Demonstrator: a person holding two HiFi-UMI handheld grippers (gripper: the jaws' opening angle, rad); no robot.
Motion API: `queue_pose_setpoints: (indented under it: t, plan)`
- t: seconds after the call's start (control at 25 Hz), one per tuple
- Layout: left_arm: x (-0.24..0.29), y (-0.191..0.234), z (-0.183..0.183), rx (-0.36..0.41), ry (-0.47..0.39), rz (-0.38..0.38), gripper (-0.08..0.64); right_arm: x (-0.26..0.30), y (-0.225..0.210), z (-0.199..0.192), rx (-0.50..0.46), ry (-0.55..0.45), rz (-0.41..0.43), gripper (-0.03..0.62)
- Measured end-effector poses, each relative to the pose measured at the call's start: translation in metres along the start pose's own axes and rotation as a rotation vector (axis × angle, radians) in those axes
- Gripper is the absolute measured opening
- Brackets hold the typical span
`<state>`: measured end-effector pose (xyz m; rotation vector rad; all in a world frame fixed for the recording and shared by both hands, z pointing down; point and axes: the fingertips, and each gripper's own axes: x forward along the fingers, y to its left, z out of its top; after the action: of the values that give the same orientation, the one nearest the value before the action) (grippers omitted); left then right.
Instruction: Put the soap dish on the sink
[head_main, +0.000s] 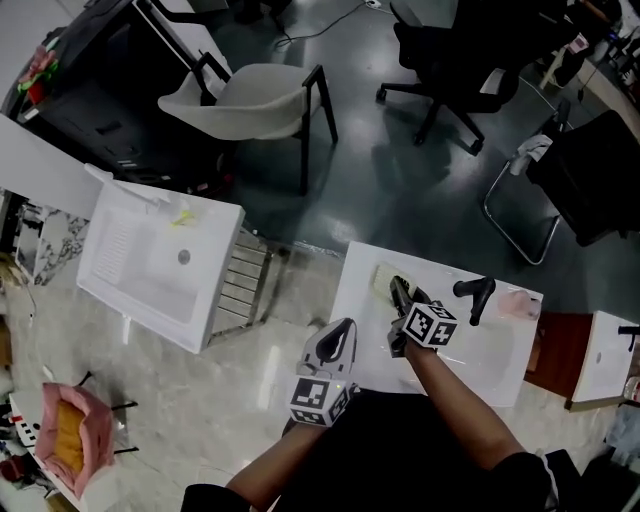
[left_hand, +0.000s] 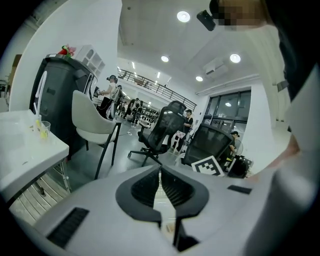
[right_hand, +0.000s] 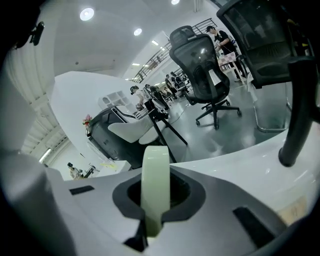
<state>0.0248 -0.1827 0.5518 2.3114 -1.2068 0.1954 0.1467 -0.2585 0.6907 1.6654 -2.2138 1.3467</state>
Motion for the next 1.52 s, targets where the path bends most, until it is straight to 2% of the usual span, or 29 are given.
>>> queue_pose_setpoints:
  t: [0.28, 0.44, 0.6, 1.08, 1.32, 1.52]
  plan:
    - [0.003, 0.021, 0.005, -0.012, -0.011, -0.022, 0.02, 0.044, 0.002, -0.023, 0.078, 0.062, 0.017, 0.008]
    - [0.003, 0.033, 0.008, -0.014, -0.003, -0.032, 0.02, 0.059, -0.001, -0.022, 0.079, 0.077, -0.008, 0.008]
    - [0.0, 0.045, 0.006, -0.022, 0.008, -0.028, 0.02, 0.07, -0.01, -0.026, 0.144, 0.083, -0.011, 0.008]
    - [-0.003, 0.065, 0.012, -0.037, 0.0, -0.018, 0.02, 0.095, -0.017, -0.033, 0.153, 0.142, 0.038, 0.014]
    - [-0.002, 0.068, 0.008, -0.078, 0.01, -0.008, 0.02, 0.096, -0.027, -0.038, 0.13, 0.169, 0.006, 0.055]
    - [0.0, 0.068, 0.01, -0.081, 0.007, 0.004, 0.02, 0.094, -0.038, -0.034, 0.12, 0.167, -0.024, 0.08]
